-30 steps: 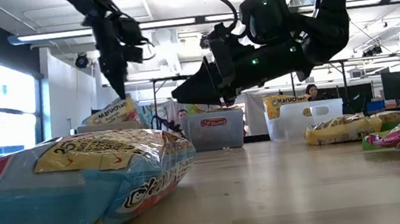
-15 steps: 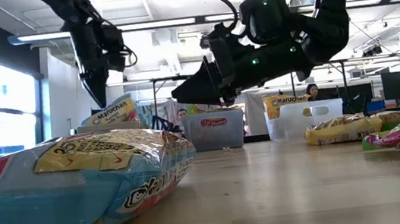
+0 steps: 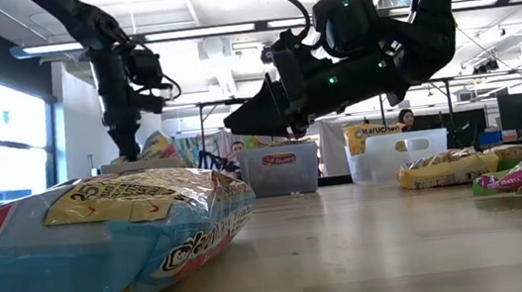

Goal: Sort Maruchan noodles
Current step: Put the blue noodle pack into the gray bin

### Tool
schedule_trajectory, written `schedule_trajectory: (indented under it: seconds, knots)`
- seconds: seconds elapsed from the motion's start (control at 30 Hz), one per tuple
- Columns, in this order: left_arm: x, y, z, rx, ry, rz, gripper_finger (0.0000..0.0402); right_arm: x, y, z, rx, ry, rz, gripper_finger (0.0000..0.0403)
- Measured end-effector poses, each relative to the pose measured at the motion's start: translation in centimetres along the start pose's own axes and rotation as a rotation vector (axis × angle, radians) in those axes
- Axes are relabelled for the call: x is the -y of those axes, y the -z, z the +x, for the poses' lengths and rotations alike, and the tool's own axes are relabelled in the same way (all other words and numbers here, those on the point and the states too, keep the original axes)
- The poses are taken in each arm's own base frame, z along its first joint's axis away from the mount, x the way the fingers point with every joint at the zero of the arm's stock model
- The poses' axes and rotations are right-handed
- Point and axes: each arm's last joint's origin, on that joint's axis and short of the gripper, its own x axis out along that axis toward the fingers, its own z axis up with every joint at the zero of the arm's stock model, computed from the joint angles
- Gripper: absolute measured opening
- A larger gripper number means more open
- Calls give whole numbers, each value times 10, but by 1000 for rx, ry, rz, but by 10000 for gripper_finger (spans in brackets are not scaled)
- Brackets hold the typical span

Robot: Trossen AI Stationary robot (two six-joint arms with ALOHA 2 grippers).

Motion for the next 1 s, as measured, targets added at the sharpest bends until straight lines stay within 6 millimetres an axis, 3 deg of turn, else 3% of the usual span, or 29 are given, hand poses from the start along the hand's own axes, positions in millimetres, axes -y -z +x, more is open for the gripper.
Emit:
schedule_trajectory:
  seconds: [0.27,1.0]
  knots:
    - [8,-12,-1,19,-96,153,9,0,0,0,-1,0,0,158]
    - [30,-31,-6,-129,-438,396,0,1,2,0,-16,3,-7,158]
